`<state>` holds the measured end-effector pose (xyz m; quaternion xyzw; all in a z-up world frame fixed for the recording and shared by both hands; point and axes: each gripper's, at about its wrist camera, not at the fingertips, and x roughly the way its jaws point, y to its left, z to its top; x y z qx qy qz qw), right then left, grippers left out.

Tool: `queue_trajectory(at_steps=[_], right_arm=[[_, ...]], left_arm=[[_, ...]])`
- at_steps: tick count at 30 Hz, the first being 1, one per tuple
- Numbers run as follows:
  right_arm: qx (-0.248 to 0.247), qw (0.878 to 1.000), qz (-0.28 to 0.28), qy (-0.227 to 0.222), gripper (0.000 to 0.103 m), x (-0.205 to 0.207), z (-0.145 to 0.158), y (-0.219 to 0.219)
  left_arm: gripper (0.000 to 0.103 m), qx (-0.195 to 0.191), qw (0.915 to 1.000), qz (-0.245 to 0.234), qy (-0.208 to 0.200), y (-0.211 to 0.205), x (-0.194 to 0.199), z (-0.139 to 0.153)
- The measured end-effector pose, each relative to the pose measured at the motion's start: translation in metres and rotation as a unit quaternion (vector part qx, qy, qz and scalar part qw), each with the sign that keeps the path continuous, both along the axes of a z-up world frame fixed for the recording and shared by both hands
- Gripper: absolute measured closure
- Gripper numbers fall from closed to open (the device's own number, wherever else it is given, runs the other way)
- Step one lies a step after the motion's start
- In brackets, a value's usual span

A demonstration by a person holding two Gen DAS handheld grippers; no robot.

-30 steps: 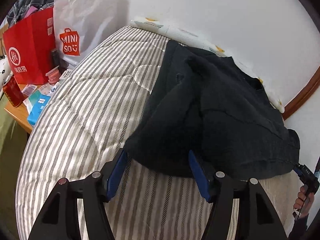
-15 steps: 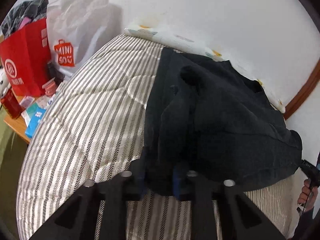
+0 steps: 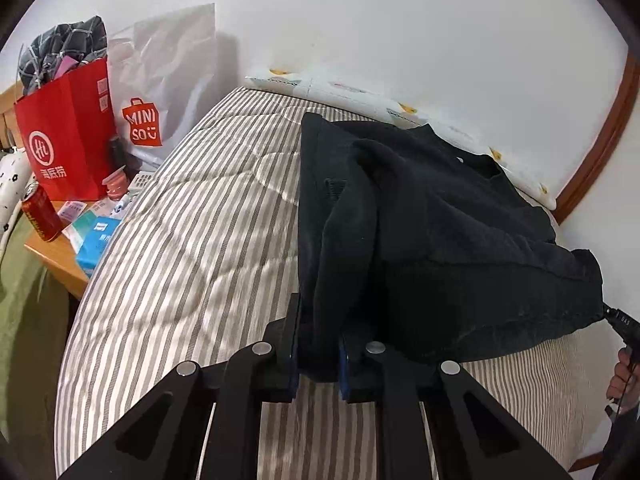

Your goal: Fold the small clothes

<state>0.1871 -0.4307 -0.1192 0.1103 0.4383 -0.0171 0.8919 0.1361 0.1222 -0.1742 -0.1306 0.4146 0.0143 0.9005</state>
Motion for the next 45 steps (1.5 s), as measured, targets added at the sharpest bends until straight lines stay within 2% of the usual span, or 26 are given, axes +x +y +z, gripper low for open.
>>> queue_trajectory(at_steps=[5, 12, 18, 20, 22, 25, 26, 32, 37, 42, 43, 44, 45], right_arm=[[0.013, 1.000, 0.004, 0.002, 0.097, -0.023, 0.007, -0.004], [0.004, 1.000, 0.015, 0.008, 0.097, -0.070, 0.010, -0.004], [-0.009, 1.000, -0.021, 0.012, 0.093, -0.089, 0.014, -0.003], [-0.013, 1.000, -0.028, 0.002, 0.087, -0.095, 0.023, -0.002], [-0.004, 1.000, -0.019, -0.012, 0.075, -0.103, 0.033, 0.002], [-0.021, 0.999, -0.001, -0.024, 0.071, -0.107, 0.039, 0.015], [-0.027, 0.999, 0.005, -0.024, 0.071, -0.106, 0.038, 0.020], [-0.030, 0.999, 0.031, -0.011, 0.071, -0.094, 0.023, 0.046], [-0.021, 0.999, 0.028, 0.002, 0.071, -0.080, 0.008, 0.053], [-0.025, 0.999, 0.024, 0.012, 0.071, -0.070, -0.001, 0.058], [-0.032, 0.999, 0.026, 0.012, 0.075, -0.068, -0.002, 0.059], [-0.041, 0.999, 0.029, 0.009, 0.079, -0.067, -0.002, 0.062], [-0.051, 0.998, 0.030, 0.007, 0.091, -0.066, -0.002, 0.063]], left_arm=[[0.090, -0.001, 1.0000, -0.004, 0.008, 0.000, -0.031, 0.000], [0.089, 0.012, 0.9995, -0.025, 0.015, -0.003, -0.062, -0.002], [0.085, 0.006, 0.9996, -0.011, 0.023, 0.000, -0.070, 0.003], [0.074, 0.006, 0.9997, -0.002, 0.022, 0.001, -0.075, 0.007], [0.068, 0.005, 0.9999, 0.000, 0.011, 0.001, -0.082, 0.012], [0.055, -0.006, 1.0000, -0.002, -0.006, -0.001, -0.092, 0.020], [0.054, -0.011, 0.9998, -0.006, -0.013, -0.002, -0.094, 0.022], [0.054, -0.039, 0.9976, -0.051, -0.028, -0.018, -0.094, 0.028], [0.054, -0.032, 0.9964, -0.077, -0.010, -0.036, -0.074, 0.015], [0.056, -0.059, 0.9956, -0.071, 0.019, -0.034, -0.047, -0.001], [0.061, -0.069, 0.9950, -0.071, 0.019, -0.033, -0.043, -0.003], [0.073, -0.076, 0.9942, -0.074, 0.018, -0.033, -0.042, -0.004], [0.077, -0.082, 0.9933, -0.078, 0.020, -0.033, -0.040, -0.005]])
